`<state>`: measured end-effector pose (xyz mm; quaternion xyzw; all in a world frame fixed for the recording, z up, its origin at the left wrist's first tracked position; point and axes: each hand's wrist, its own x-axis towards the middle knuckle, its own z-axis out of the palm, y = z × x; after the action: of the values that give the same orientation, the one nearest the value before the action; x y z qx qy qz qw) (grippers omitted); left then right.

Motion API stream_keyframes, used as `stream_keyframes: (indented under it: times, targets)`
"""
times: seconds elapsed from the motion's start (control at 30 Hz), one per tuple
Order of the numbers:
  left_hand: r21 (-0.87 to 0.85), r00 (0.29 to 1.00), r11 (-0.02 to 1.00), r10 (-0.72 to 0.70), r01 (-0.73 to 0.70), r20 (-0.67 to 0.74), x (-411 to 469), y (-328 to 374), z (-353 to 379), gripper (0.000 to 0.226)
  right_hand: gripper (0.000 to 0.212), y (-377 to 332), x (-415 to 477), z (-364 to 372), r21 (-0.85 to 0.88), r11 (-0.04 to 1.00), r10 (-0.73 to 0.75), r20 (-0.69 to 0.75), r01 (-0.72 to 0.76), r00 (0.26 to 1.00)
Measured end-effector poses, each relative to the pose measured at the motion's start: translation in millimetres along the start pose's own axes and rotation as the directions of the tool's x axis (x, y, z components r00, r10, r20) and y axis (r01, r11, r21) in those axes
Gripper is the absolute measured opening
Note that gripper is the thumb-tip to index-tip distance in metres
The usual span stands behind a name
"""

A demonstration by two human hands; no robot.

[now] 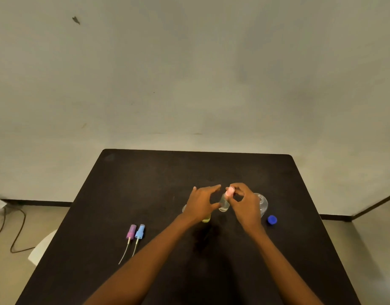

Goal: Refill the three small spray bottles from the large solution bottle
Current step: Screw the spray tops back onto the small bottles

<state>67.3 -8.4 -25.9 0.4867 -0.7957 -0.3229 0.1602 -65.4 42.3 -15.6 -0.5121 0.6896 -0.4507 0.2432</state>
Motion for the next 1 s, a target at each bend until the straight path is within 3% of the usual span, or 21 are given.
stream_keyframes:
  times: [0.23,0.4,0.5,0.63,0.73,0.8,0.87,1.0]
  targets:
    - [0.329,0.986,0.943,-0.099,0.05,0.134,0,-31,3,0.051,0.009,42,-5,28,-0.199,0.975,0.093,-0.024,-0.096,0.995]
    - [0.395,0.986,0.919,-0.075,0.011,0.146,-1,-41,15,0.047,0.008,53,-10,36,-0.256,0.957,0.138,-0.008,-0.136,0.99]
    - [0.422,0.988,0.907,-0.06,-0.005,0.142,1,-45,16,0.046,0.021,53,-8,35,-0.284,0.951,0.144,0.045,-0.125,0.989]
    - [0.439,0.988,0.898,-0.042,-0.029,0.151,1,-54,18,0.046,0.042,40,-12,31,-0.392,0.92,0.04,0.069,-0.01,0.997]
    - [0.444,0.992,0.895,-0.008,-0.05,0.126,-1,-59,22,0.044,0.036,24,-28,33,-0.389,0.917,-0.127,-0.085,0.084,0.988]
    - [0.443,0.994,0.895,0.001,-0.05,0.111,-1,-59,24,0.04,0.03,20,-40,36,-0.279,0.96,-0.076,-0.121,0.04,0.99]
    - [0.445,0.995,0.895,-0.005,-0.039,0.099,-2,-59,24,0.036,0.033,20,-47,38,-0.155,0.986,0.07,0.0,-0.069,0.998]
    - [0.432,0.997,0.902,-0.026,-0.008,0.075,-5,-60,26,0.029,0.06,36,-45,53,-0.197,0.959,0.259,0.304,-0.206,0.917]
